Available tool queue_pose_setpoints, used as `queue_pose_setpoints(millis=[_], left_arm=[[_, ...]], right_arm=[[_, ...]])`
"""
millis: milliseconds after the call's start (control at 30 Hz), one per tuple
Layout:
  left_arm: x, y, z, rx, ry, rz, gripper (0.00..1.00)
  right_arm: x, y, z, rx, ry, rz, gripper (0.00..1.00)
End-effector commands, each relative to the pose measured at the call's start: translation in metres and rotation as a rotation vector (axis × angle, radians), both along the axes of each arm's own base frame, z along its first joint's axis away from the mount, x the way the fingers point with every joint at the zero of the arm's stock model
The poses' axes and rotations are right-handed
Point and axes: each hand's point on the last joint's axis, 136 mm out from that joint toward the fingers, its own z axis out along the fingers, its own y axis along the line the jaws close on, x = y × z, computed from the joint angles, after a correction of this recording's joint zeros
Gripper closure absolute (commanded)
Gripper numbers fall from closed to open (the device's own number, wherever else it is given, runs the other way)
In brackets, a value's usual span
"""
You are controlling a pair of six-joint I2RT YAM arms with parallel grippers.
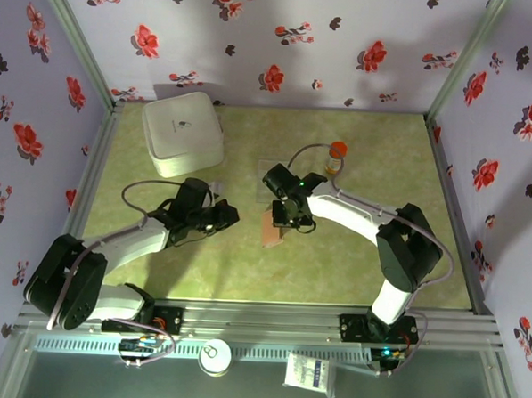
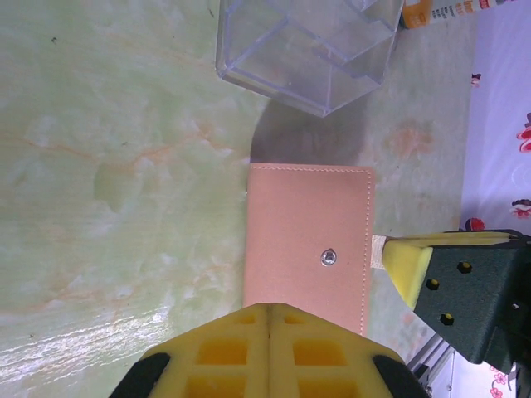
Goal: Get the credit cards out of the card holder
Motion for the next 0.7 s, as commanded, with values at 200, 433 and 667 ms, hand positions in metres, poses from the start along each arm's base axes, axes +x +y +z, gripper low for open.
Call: queue_pose_setpoints(millis=[200,433,667], left_arm=[[-0.002,0.014,0.008,-0.011,-0.038,0.023,1.00],[-0.003,0.014,0.003,-0.013,-0.021,0.018,1.00],[0.000,0.006,-0.006,-0.019,0.014,0.001,1.00]], right_arm=[[-0.001,0.014,0.037,-0.027,-0.062,0.063,0.90],[-0.003,0.032,0.045,-0.037,-0.067,0.131,0.91],[-0.009,0.042,0.053,0.017,-0.082,0.185,0.91]])
